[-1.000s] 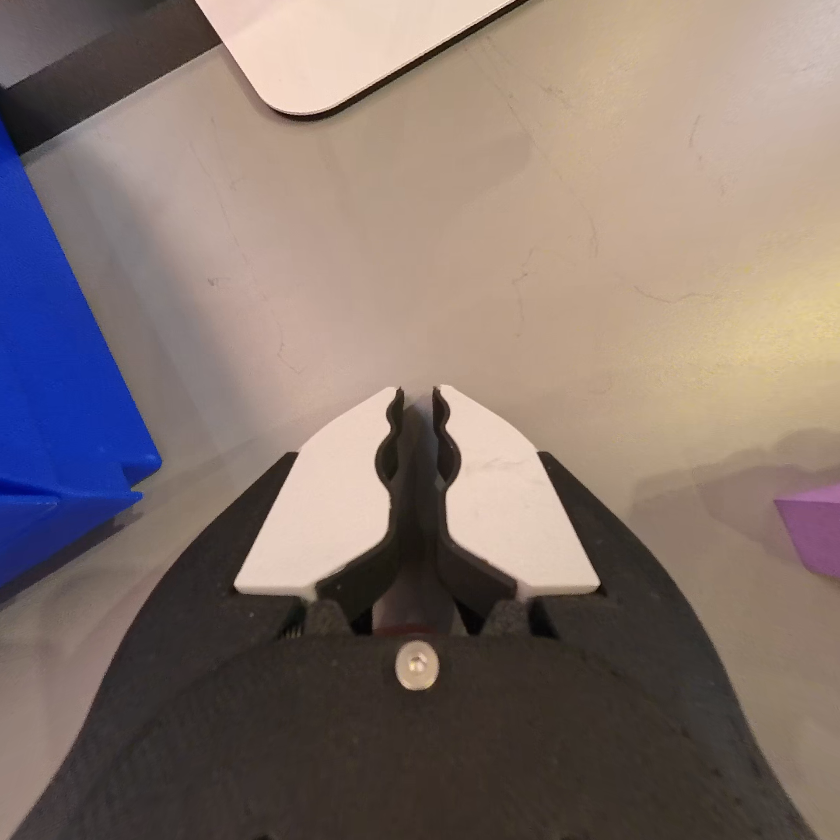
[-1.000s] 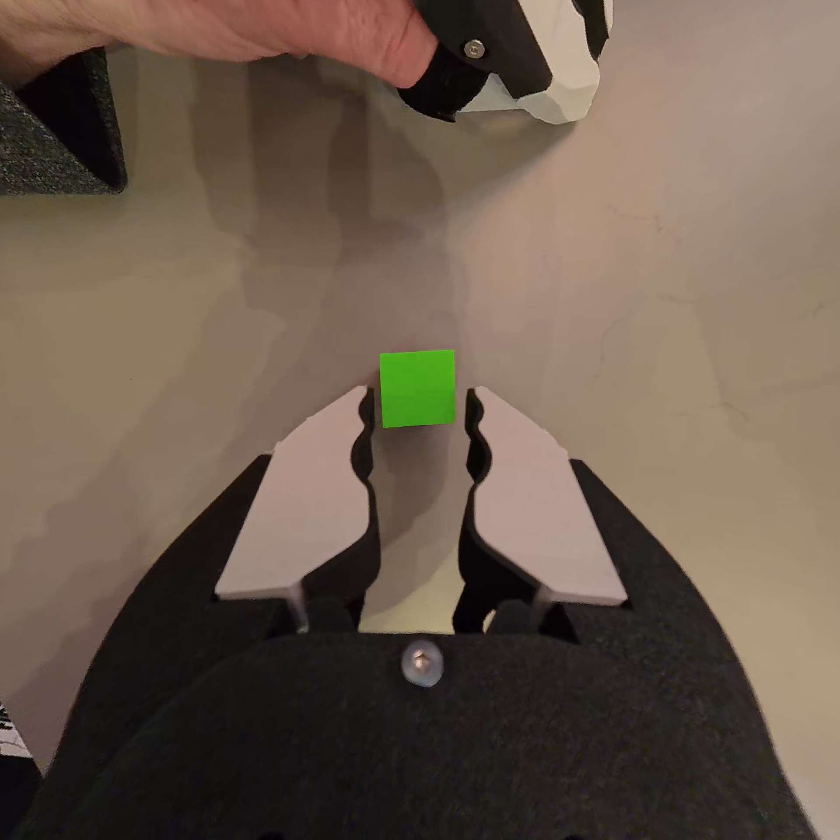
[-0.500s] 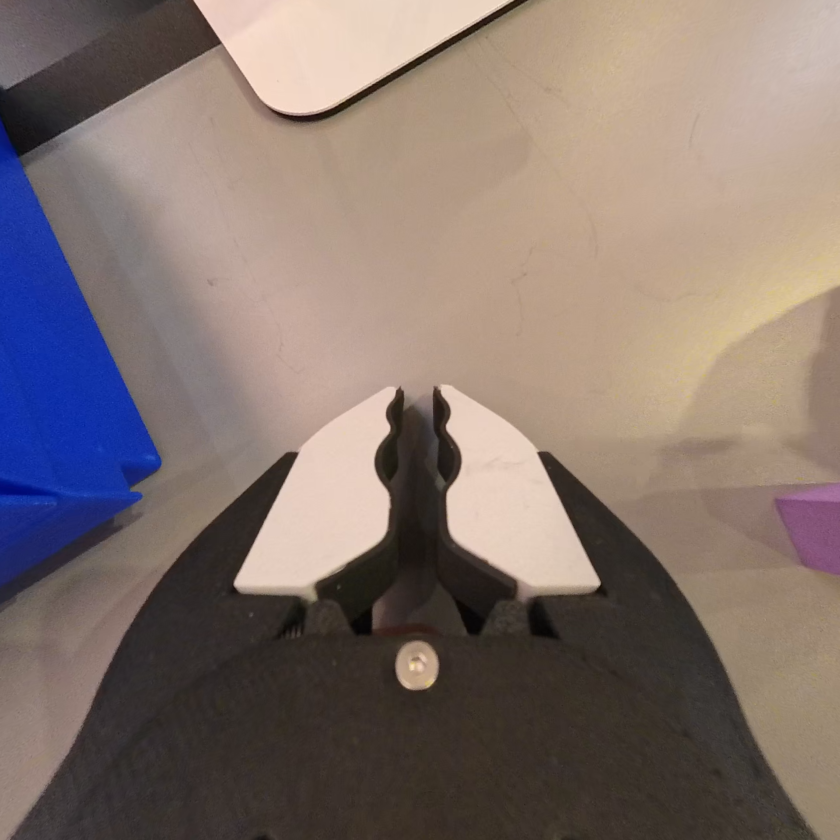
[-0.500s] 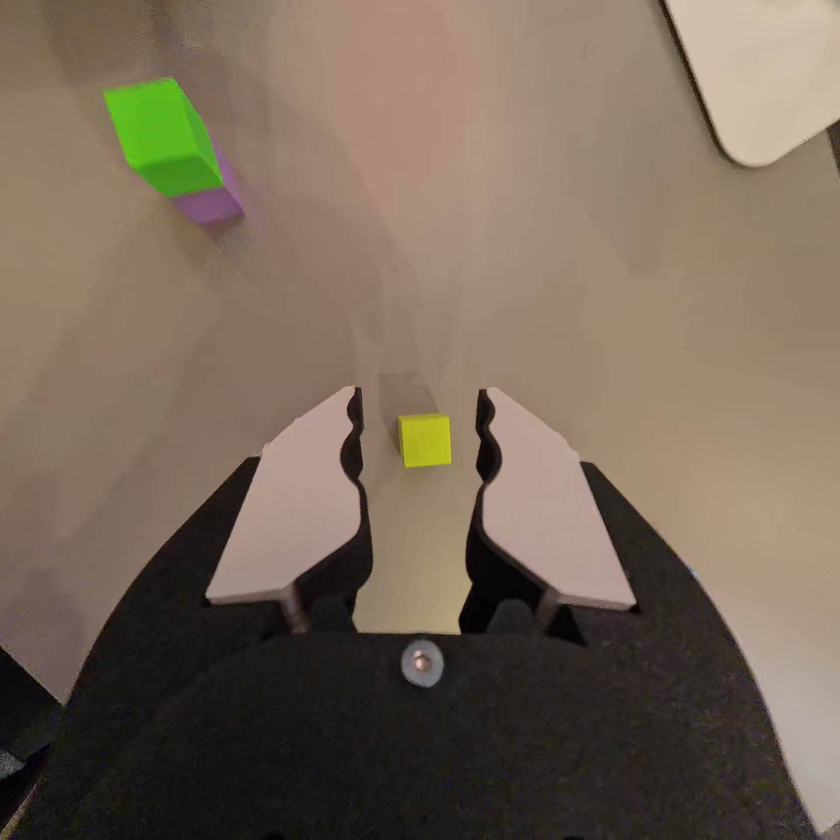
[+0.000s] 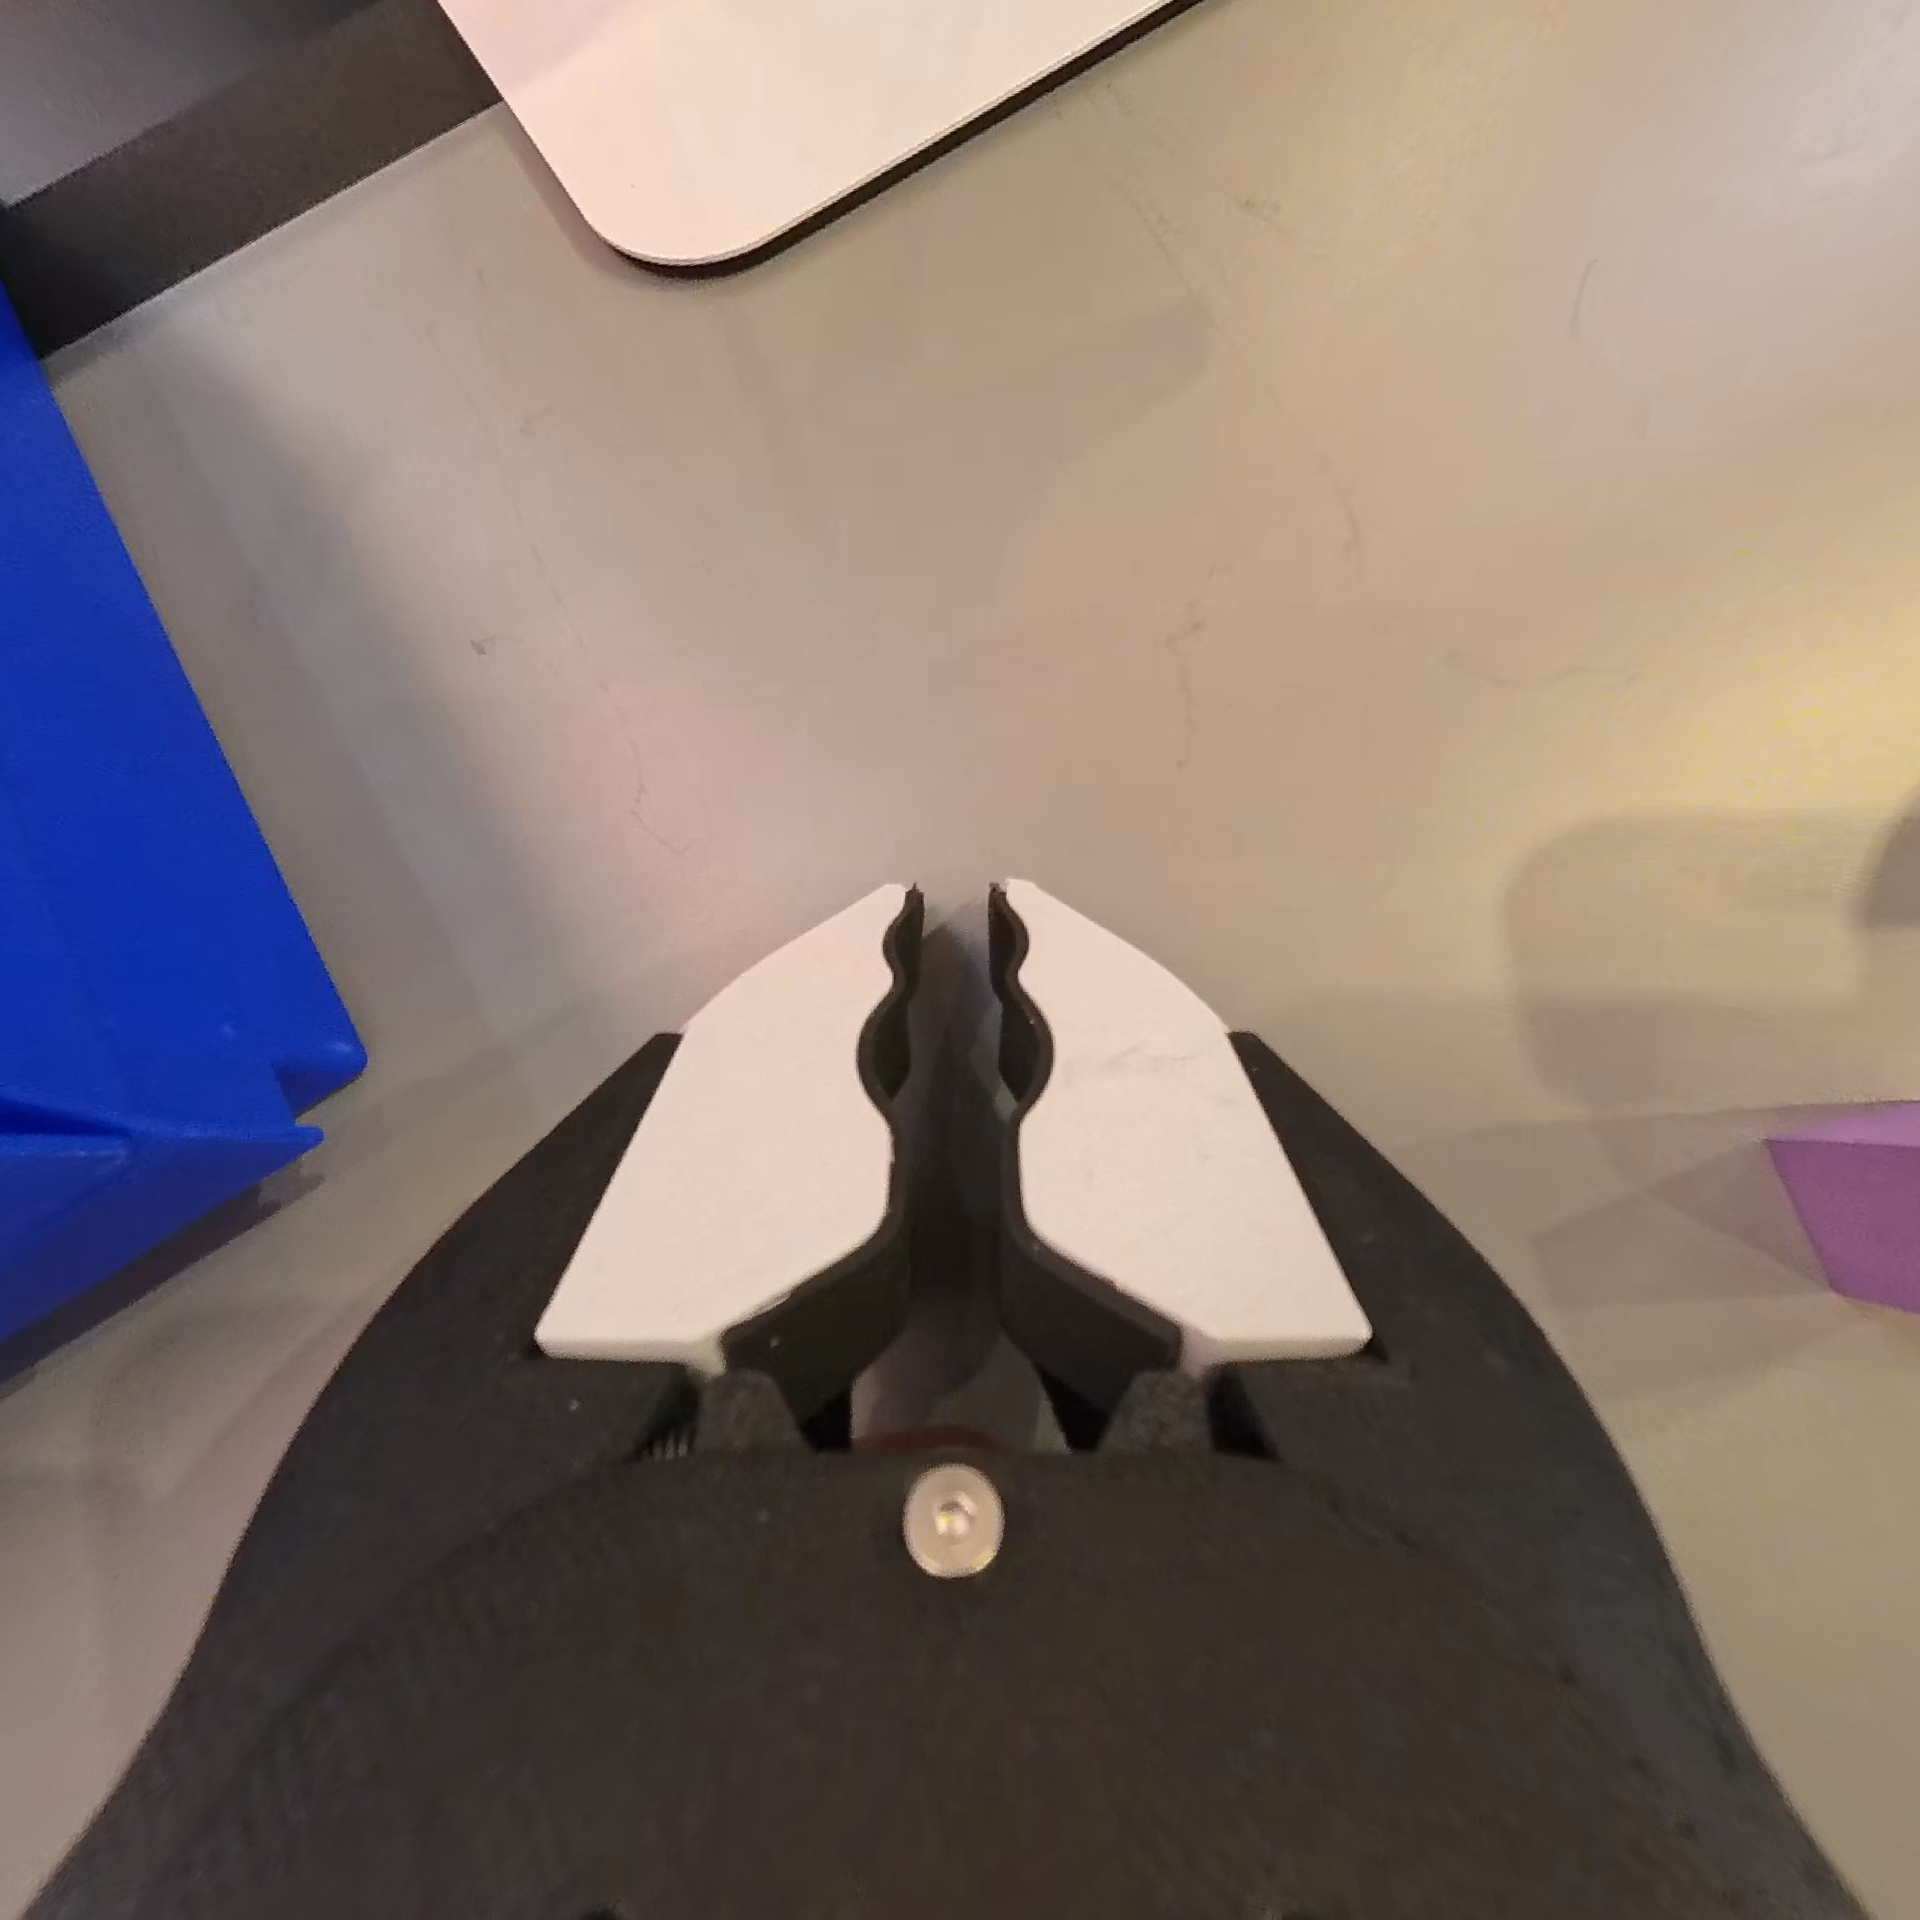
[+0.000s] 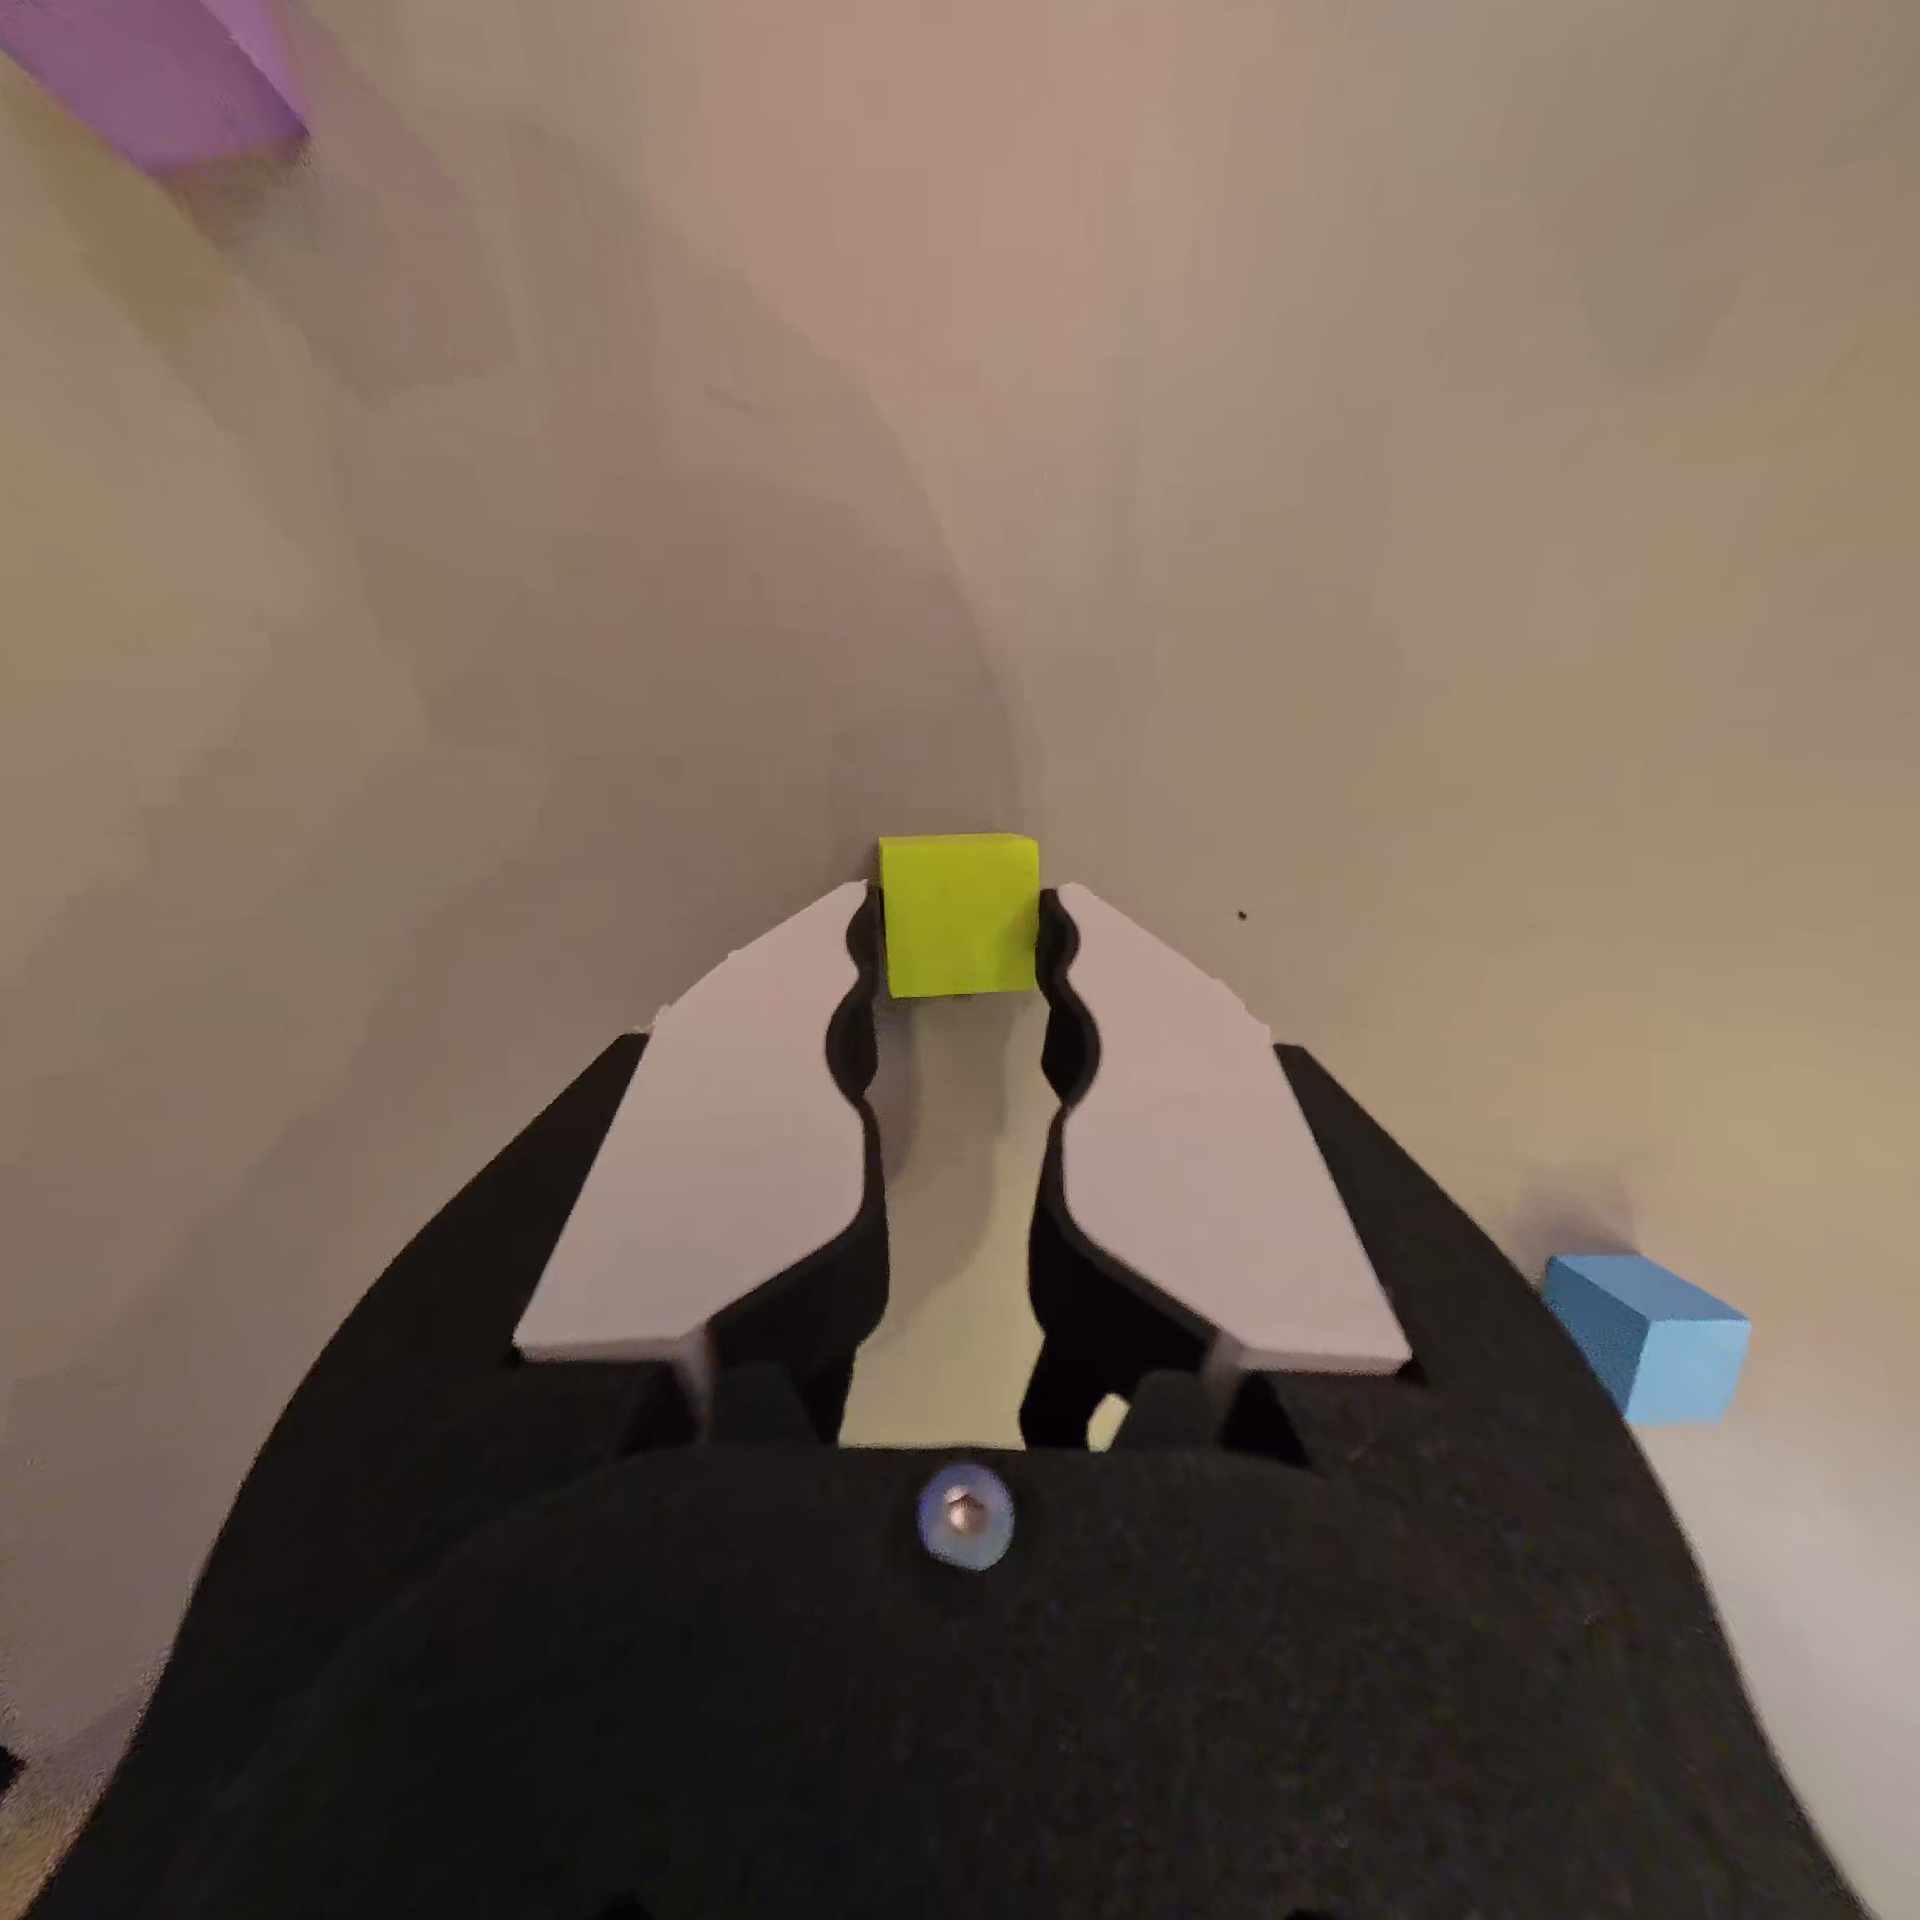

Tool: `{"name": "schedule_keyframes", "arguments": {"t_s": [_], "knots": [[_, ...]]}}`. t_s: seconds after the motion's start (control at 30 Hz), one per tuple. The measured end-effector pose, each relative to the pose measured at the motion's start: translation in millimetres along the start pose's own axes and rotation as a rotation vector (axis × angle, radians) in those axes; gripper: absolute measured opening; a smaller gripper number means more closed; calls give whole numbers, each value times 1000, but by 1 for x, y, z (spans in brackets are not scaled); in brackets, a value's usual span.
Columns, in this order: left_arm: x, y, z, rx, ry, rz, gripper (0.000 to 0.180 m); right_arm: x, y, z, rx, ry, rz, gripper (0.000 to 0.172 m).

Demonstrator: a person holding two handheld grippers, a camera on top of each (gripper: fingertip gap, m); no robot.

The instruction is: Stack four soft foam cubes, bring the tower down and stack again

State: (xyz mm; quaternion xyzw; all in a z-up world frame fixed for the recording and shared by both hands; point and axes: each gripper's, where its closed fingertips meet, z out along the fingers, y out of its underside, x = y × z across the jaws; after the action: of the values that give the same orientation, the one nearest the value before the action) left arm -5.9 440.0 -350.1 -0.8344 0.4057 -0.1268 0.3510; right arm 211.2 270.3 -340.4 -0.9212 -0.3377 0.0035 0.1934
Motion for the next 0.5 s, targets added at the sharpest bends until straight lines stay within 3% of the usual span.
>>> {"name": "schedule_keyframes", "arguments": {"t_s": [0.27, 0.5], "knots": [[0, 0, 0, 0, 1, 1, 12, -41, -71, -29, 122, -30, -7, 27], [1, 0, 0, 0, 3, 2, 12, -94, -123, -26, 123, -59, -102, 27]]}}
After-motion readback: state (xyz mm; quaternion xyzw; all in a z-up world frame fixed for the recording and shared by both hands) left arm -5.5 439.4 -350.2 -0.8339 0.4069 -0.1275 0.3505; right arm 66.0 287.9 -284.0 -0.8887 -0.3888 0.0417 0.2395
